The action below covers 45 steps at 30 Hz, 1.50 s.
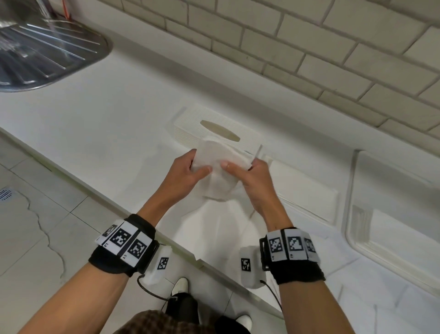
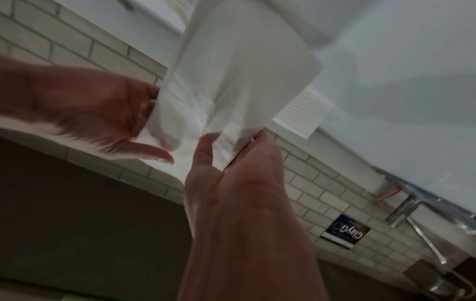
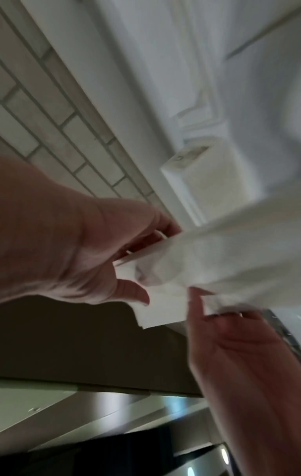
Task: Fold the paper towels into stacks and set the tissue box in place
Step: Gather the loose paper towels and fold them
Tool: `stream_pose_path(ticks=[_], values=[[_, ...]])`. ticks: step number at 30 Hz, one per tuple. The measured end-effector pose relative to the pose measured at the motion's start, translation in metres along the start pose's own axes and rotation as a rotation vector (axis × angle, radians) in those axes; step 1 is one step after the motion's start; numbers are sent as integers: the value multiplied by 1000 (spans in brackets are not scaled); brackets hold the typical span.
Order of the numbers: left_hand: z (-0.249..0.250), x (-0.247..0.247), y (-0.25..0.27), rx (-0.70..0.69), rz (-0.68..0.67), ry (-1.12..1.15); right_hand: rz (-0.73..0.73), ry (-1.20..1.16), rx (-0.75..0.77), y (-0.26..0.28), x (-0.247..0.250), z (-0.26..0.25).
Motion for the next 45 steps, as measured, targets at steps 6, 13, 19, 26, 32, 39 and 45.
stream_pose_path(ticks=[6,13,19,26,32,39,45], values=[[24,-10,-9,-82,-99,-269,-199,518,25,-11,-5,-39],[-3,36,-11,115,-48,51,36,192,-53,-10,54,-32],[-39,26,-8,287,-11,355,59,-42,-139,-11,51,16],[-71,29,7,260,119,305,116,-53,-167,-8,39,52],[-84,29,15,311,139,201,43,-10,-201,-7,36,73],[-75,26,12,220,110,185,74,-56,-212,-6,40,78],[-78,26,9,224,88,123,71,-61,-208,-4,38,84]])
Point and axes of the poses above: each hand's wrist, its own y-axis away from the middle knuckle, its own x-axis out of the back of the hand, z = x × y, the point moved 7 cm from there along -y, towards the middle knuckle, and after that the axes turned 9 degrees about -y, right-handed, at the moved point
